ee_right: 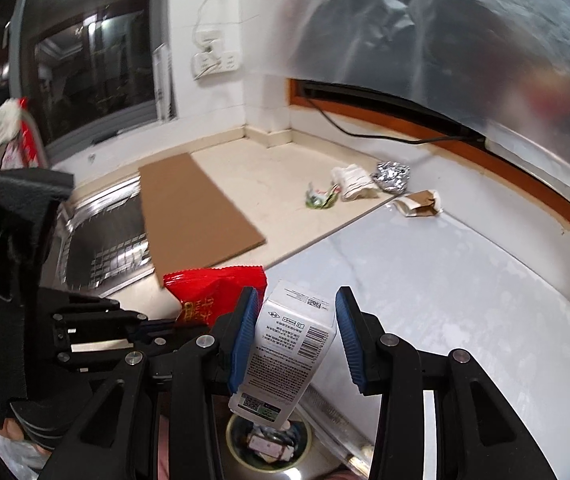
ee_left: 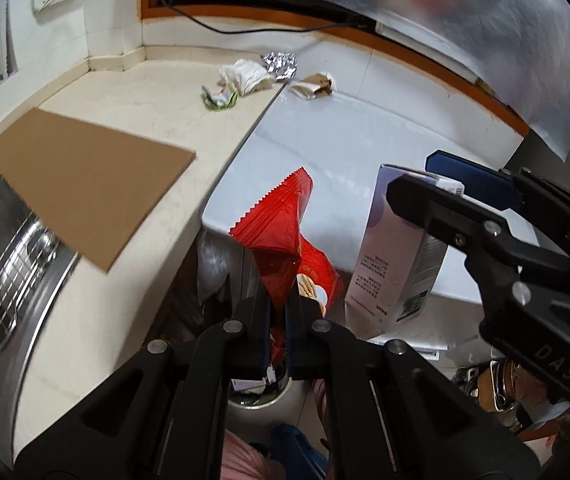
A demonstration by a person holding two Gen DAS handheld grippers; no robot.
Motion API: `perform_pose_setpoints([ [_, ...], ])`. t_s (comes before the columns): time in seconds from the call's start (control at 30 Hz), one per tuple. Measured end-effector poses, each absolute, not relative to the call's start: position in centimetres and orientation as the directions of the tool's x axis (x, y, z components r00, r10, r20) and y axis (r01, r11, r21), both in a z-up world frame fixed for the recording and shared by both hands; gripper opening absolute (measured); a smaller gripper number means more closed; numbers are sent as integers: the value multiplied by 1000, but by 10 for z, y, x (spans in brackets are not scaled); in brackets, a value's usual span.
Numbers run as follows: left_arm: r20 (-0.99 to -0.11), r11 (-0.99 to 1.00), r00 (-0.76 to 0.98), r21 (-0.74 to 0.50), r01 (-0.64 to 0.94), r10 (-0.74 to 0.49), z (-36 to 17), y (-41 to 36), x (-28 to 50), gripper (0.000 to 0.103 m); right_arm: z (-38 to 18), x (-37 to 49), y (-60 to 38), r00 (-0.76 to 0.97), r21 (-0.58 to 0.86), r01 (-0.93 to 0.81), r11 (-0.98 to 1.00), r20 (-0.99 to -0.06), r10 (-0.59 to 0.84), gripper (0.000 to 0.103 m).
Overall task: Collect trash
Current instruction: 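Carry the red snack bag and carton down toward the floor bin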
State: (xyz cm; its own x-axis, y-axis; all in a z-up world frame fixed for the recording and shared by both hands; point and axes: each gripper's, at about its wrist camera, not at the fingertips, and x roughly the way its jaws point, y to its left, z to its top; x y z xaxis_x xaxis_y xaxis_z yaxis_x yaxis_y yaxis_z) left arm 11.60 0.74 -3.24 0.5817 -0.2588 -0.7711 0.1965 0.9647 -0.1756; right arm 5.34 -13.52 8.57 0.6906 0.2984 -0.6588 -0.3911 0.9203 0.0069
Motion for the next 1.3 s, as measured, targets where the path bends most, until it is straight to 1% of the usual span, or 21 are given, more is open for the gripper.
perform_pose_setpoints([
  [0.23,-797,972,558,-163,170,-231,-61,13,96,3,56,27,-121,639,-1,-440,898,-702,313,39],
  [0.5,-848,976,487,-153,154,-210,-122,15,87,3,-15,9,-106,552,0,-478,878,-778,301,39],
  [0.67,-879,973,423,-162,164,-218,-175,16,87,3,-78,6,-105,494,27,-471,882,-820,289,39],
  [0.83,-903,972,377,-142,188,-205,-231,9,97,3,-145,7,-113,457,94,-447,889,-831,318,39],
  [0.93,-913,967,346,-152,207,-217,-261,5,103,3,-190,10,-118,439,121,-415,902,-841,315,39],
  [1.0,-923,966,327,-134,222,-203,-283,-1,106,3,-219,12,-123,426,133,-392,910,-851,308,39],
  [1.13,-943,966,282,-110,232,-175,-321,-7,117,3,-262,24,-135,386,188,-333,924,-867,316,40],
  [1.3,-961,964,230,-93,251,-152,-354,-10,126,3,-298,40,-146,361,192,-278,941,-887,288,40],
])
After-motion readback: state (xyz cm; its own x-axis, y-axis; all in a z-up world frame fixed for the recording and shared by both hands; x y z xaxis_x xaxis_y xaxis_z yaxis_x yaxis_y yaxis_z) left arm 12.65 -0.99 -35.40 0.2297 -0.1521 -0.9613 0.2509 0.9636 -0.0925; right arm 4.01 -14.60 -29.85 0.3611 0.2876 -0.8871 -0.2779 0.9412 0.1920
